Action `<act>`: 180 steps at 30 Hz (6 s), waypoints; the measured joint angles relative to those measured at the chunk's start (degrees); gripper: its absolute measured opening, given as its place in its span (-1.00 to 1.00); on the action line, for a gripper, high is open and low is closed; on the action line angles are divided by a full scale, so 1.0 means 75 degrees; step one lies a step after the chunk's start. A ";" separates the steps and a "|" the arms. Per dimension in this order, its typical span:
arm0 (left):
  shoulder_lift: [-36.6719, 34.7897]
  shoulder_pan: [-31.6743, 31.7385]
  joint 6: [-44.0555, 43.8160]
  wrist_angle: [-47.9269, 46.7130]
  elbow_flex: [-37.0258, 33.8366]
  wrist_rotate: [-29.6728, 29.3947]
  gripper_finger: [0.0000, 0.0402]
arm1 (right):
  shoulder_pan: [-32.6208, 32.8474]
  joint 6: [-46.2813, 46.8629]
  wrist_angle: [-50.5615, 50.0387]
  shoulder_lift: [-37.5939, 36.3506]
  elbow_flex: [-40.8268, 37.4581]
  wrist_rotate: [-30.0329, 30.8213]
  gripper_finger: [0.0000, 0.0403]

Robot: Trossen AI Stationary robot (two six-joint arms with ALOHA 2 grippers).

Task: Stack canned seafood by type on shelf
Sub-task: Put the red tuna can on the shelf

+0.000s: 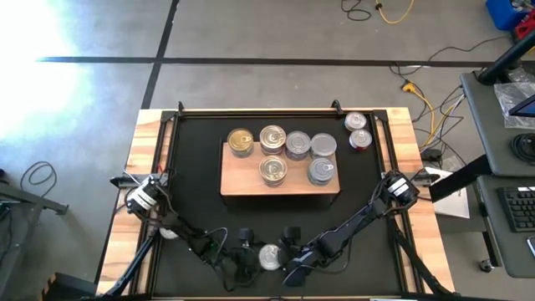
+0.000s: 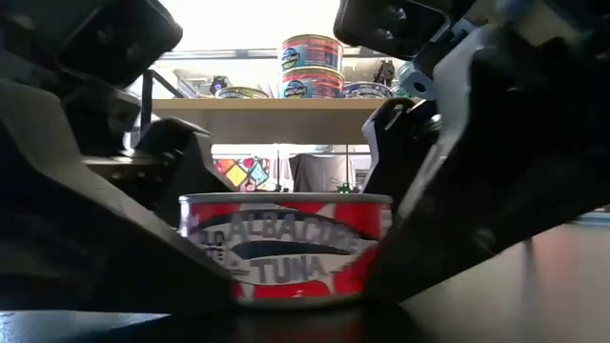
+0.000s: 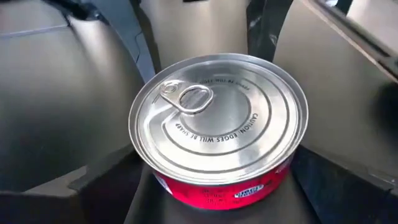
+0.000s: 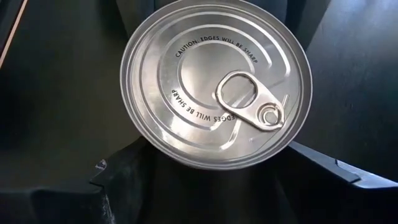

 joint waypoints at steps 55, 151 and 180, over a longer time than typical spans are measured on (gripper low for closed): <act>-0.0388 0.0583 0.0007 0.0497 0.2217 -0.1762 0.90 | 0.0861 0.2104 -0.5101 -0.4307 0.0044 0.0989 0.56; -0.0460 0.2352 -0.3446 -0.6155 0.4837 -0.3964 0.99 | -0.3275 -0.2031 -0.4998 -0.4496 -0.0038 -0.0986 -0.94; -0.0449 0.2350 -0.3656 -0.6230 0.4814 -0.3680 0.99 | -0.3355 -0.2438 -0.3863 -0.4510 -0.0102 -0.2690 -0.94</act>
